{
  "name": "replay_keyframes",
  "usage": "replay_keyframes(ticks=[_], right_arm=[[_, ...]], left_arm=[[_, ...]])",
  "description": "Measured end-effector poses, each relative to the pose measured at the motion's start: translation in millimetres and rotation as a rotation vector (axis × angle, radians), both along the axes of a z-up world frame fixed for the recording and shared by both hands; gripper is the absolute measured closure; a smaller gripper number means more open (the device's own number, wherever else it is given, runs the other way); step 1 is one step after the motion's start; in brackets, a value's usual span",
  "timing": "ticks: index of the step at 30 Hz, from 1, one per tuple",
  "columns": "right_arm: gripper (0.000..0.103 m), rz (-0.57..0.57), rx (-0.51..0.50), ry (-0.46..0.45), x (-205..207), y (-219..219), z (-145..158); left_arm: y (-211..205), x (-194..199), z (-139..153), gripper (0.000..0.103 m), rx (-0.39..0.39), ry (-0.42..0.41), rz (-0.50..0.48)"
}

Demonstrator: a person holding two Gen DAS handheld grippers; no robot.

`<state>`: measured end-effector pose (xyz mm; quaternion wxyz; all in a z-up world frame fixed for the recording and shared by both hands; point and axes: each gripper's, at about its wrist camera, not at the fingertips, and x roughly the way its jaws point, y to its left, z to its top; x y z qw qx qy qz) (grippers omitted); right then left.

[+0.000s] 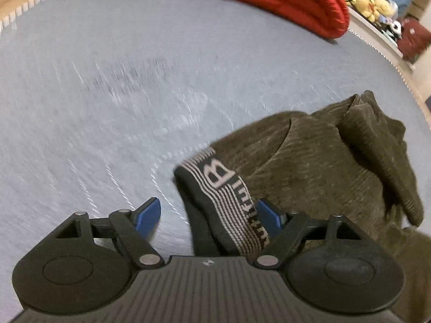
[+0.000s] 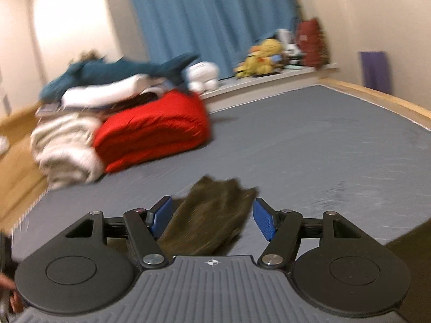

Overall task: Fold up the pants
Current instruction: 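Grasp the grey waistband with the left gripper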

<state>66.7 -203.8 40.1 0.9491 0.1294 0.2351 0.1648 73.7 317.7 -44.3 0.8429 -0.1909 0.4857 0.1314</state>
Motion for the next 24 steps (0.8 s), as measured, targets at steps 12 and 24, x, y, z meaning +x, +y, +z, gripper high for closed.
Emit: replay_keyframes(ticks=[12,24], right_arm=[[0.035,0.084,-0.011,0.042,26.8,37.1,-15.2],[0.035,0.059,0.000,0.063,37.5,25.3,-26.5]], left_arm=[[-8.7,39.5,-28.9,0.040,0.077,-0.002,-0.065],[-29.5,55.8,-18.8,0.042,0.373,-0.081,-0.066]])
